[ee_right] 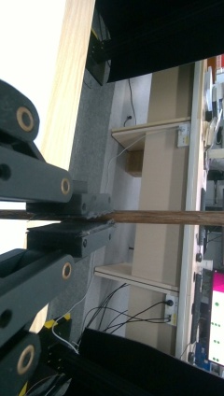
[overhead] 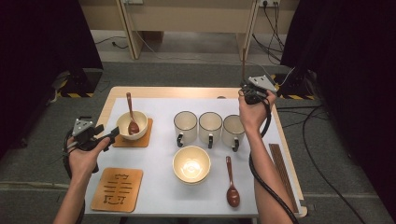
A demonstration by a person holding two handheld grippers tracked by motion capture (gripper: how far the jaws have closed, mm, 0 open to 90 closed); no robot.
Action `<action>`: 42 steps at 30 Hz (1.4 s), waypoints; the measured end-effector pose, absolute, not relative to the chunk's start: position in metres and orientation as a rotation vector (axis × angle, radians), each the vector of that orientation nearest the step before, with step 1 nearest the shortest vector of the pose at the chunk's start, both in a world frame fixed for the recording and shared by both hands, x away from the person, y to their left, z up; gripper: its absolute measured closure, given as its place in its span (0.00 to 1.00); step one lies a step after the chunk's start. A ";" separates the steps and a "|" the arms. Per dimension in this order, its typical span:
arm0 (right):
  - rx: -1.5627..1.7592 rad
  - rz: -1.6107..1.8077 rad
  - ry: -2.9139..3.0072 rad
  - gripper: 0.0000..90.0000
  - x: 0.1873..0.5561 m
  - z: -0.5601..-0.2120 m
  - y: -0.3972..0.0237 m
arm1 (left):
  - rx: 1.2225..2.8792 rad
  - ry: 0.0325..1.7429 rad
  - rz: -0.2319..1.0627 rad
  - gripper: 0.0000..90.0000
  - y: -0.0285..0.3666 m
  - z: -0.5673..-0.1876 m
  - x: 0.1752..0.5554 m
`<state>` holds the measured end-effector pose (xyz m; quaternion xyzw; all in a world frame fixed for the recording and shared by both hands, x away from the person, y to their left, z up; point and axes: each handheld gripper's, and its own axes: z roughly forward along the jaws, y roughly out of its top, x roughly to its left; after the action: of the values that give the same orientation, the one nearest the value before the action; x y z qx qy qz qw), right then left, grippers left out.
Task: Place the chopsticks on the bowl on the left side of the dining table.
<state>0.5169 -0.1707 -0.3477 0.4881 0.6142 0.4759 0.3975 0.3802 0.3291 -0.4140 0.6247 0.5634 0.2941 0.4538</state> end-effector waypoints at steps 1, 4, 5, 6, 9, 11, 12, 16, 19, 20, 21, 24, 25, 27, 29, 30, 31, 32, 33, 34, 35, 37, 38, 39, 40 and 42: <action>1.241 1.209 1.555 0.95 0.517 -0.347 -0.170 | 1.541 1.390 0.726 0.36 0.329 -0.414 0.380; 1.231 1.213 1.556 0.95 0.517 -0.347 -0.167 | 1.542 1.389 0.725 0.36 0.329 -0.414 0.380; 1.231 1.211 1.561 0.95 0.517 -0.346 -0.166 | 1.543 1.390 0.725 0.36 0.329 -0.414 0.380; 1.226 1.214 1.560 0.95 0.518 -0.346 -0.166 | 1.542 1.390 0.726 0.36 0.329 -0.414 0.380; 1.222 1.218 1.556 0.95 0.518 -0.346 -0.164 | 1.541 1.389 0.727 0.36 0.329 -0.414 0.380; 1.219 1.223 1.557 0.95 0.518 -0.345 -0.162 | 1.541 1.389 0.727 0.36 0.329 -0.414 0.380; 1.220 1.225 1.557 0.95 0.518 -0.345 -0.161 | 1.541 1.389 0.727 0.36 0.329 -0.414 0.380; 1.212 1.229 1.560 0.95 0.519 -0.343 -0.158 | 1.542 1.386 0.725 0.36 0.328 -0.414 0.381; 1.208 1.234 1.562 0.95 0.520 -0.342 -0.156 | 1.548 1.387 0.724 0.36 0.327 -0.414 0.381; 1.209 1.237 1.563 0.95 0.520 -0.342 -0.155 | 1.546 1.386 0.724 0.36 0.327 -0.414 0.381; 1.208 1.238 1.565 0.95 0.520 -0.341 -0.154 | 1.547 1.385 0.724 0.36 0.327 -0.414 0.381; 1.204 1.240 1.567 0.95 0.520 -0.341 -0.152 | 1.547 1.384 0.723 0.36 0.327 -0.414 0.381; 1.210 1.246 1.566 0.95 0.520 -0.342 -0.151 | 1.546 1.384 0.723 0.36 0.327 -0.414 0.381; 1.204 1.243 1.570 0.95 0.521 -0.342 -0.150 | 1.546 1.383 0.724 0.36 0.327 -0.414 0.381; 1.206 1.248 1.573 0.95 0.521 -0.342 -0.149 | 1.547 1.381 0.724 0.36 0.327 -0.414 0.381; 1.205 1.248 1.575 0.95 0.521 -0.342 -0.148 | 1.548 1.382 0.724 0.36 0.327 -0.414 0.381; 1.203 1.250 1.574 0.95 0.522 -0.342 -0.147 | 1.548 1.381 0.725 0.36 0.326 -0.414 0.381; 1.199 1.249 1.575 0.95 0.522 -0.342 -0.147 | 1.549 1.381 0.724 0.36 0.326 -0.414 0.381; 1.200 1.250 1.578 0.95 0.522 -0.342 -0.146 | 1.549 1.381 0.723 0.36 0.326 -0.414 0.381; 1.204 1.253 1.579 0.95 0.522 -0.342 -0.145 | 1.550 1.381 0.723 0.36 0.326 -0.414 0.381; 1.200 1.251 1.581 0.95 0.522 -0.342 -0.145 | 1.550 1.381 0.723 0.36 0.326 -0.414 0.381; 1.196 1.255 1.582 0.95 0.522 -0.343 -0.143 | 1.549 1.381 0.724 0.36 0.326 -0.414 0.381; 1.193 1.257 1.583 0.95 0.523 -0.343 -0.142 | 1.548 1.379 0.725 0.36 0.325 -0.414 0.381; 1.194 1.258 1.585 0.95 0.523 -0.343 -0.142 | 1.548 1.380 0.724 0.36 0.325 -0.414 0.382; 1.193 1.260 1.585 0.95 0.523 -0.343 -0.141 | 1.549 1.379 0.724 0.36 0.325 -0.415 0.382; 1.191 1.262 1.589 0.95 0.523 -0.343 -0.140 | 1.549 1.376 0.724 0.36 0.324 -0.414 0.382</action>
<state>0.5230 -0.1396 -0.3431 0.4672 0.6235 0.4952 0.3843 0.3821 0.3241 -0.4145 0.6281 0.5580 0.2938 0.4558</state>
